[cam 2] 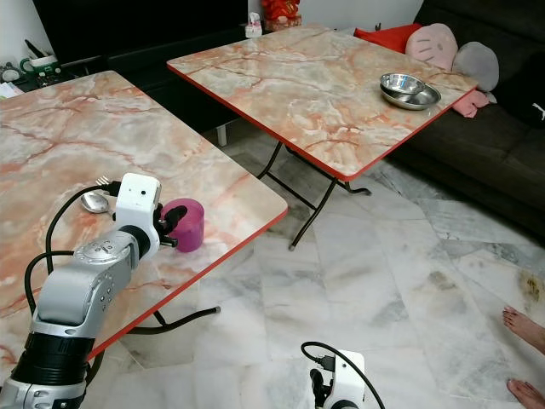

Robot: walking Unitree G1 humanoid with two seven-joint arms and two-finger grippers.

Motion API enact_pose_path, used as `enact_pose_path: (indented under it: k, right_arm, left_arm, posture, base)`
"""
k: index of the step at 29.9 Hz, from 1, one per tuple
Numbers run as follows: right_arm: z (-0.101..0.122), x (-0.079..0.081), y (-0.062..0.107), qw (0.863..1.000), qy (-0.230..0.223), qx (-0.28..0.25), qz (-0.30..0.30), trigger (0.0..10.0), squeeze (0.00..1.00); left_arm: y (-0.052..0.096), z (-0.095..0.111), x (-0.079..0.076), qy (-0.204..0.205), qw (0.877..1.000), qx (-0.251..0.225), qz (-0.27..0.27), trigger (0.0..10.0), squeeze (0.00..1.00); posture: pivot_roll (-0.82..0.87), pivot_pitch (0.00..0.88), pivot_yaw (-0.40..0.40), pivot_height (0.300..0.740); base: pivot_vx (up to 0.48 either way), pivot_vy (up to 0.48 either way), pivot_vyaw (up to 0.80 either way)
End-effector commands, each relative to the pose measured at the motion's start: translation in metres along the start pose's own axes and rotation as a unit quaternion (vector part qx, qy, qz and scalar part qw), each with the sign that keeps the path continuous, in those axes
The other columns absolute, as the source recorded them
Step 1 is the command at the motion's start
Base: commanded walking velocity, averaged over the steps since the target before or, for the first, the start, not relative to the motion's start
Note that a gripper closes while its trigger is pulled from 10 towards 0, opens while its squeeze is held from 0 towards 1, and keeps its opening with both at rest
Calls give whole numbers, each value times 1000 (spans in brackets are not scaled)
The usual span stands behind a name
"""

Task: Setting the table

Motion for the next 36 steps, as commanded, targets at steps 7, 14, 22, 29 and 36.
enact_pose_path:
  k: [7, 14, 22, 29, 36]
  right_arm:
    - [-1, -2, 0, 1000, 3, 3, -2, 10000, 0]
    - [-1, -2, 0, 1000, 3, 3, -1, 10000, 0]
    - [-1, -1, 0, 1000, 4, 4, 1, 10000, 0]
    - [-1, 0, 0, 1000, 5, 4, 2, 10000, 0]
    - [-2, 0, 0, 1000, 7, 5, 3, 10000, 0]
  left_arm:
    - [0, 2, 0, -5, 1000, 2, 3, 0, 0]
    - [0, 1, -3, -13, 1000, 5, -5, 0, 0]
    - [1, 0, -4, -31, 999, 7, -9, 0, 0]
    - [1, 3, -2, -25, 1000, -5, -2, 0, 0]
    - [4, 31, -6, 31, 995, -92, -16, 0, 0]
  posture:
    - [156, 0, -52, 740]
    - [157, 0, -52, 740]
    - [159, 0, -53, 740]
    - [157, 0, -54, 740]
    - [158, 0, -58, 740]
  base:
    - [0, 0, 0]
    - [0, 0, 0]
    - [0, 0, 0]
    - [0, 0, 0]
    - [0, 0, 0]
Point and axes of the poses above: a point about 5 cm out from each wrist's last joint towards the gripper, its own y axis pointing back from the gripper into the wrist, its own z axis along the axis of the wrist's last joint, x = y × z, the point moved 4 cm from there along -y, pointing out of the wrist towards the gripper, and after that the axes turned 13 degrees about y, right-handed, at the moved point
